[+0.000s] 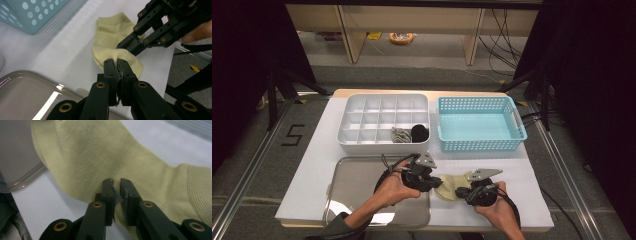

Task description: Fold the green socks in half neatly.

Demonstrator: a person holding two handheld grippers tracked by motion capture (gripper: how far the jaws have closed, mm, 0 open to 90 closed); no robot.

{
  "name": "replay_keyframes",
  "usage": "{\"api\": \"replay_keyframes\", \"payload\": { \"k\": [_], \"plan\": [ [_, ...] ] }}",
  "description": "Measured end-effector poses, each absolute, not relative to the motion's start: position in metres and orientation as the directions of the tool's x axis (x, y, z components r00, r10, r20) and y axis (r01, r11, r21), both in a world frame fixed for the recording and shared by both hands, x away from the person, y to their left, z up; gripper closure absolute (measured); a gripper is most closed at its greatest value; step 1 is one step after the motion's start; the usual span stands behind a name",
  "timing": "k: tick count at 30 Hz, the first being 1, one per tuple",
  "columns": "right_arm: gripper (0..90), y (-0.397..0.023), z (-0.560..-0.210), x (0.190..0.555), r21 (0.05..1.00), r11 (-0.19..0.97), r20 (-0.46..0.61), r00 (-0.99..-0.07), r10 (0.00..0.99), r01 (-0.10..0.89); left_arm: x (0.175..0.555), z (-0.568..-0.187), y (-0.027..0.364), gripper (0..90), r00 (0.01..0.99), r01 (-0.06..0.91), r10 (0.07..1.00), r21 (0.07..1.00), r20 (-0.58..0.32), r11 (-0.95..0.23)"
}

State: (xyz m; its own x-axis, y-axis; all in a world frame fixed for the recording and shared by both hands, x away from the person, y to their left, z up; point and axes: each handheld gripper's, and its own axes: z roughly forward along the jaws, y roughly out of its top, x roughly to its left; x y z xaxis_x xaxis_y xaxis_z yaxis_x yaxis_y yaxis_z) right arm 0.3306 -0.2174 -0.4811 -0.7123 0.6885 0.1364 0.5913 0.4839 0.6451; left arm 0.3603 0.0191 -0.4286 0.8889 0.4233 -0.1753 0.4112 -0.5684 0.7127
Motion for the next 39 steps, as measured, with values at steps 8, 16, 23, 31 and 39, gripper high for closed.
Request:
{"api": "replay_keyframes", "payload": {
  "k": [8,16,23,31,39],
  "plan": [
    [81.5,-0.223,-0.476,0.331,0.658,0.457,0.147,-0.697,0.702,0.599,0.362,-0.425,0.008,86.3,0.886,0.416,0.424,0.721,-0.185,-0.554],
    [81.2,-0.245,-0.465,0.331,0.692,0.382,0.165,-0.649,0.742,0.613,0.37,-0.428,-0.013,86.1,0.877,0.442,0.428,0.715,-0.217,-0.542],
    [80.6,-0.271,-0.452,0.329,0.715,0.326,0.169,-0.606,0.777,0.618,0.376,-0.433,-0.037,85.9,0.869,0.463,0.441,0.688,-0.227,-0.558],
    [79.4,-0.287,-0.446,0.33,0.737,0.303,0.155,-0.587,0.795,0.605,0.38,-0.442,-0.061,84.8,0.864,0.476,0.445,0.669,-0.235,-0.571],
    [78.7,-0.295,-0.448,0.332,0.735,0.282,0.162,-0.564,0.81,0.616,0.38,-0.447,-0.078,74.7,0.848,0.503,0.454,0.685,-0.273,-0.527]
  ]
}}
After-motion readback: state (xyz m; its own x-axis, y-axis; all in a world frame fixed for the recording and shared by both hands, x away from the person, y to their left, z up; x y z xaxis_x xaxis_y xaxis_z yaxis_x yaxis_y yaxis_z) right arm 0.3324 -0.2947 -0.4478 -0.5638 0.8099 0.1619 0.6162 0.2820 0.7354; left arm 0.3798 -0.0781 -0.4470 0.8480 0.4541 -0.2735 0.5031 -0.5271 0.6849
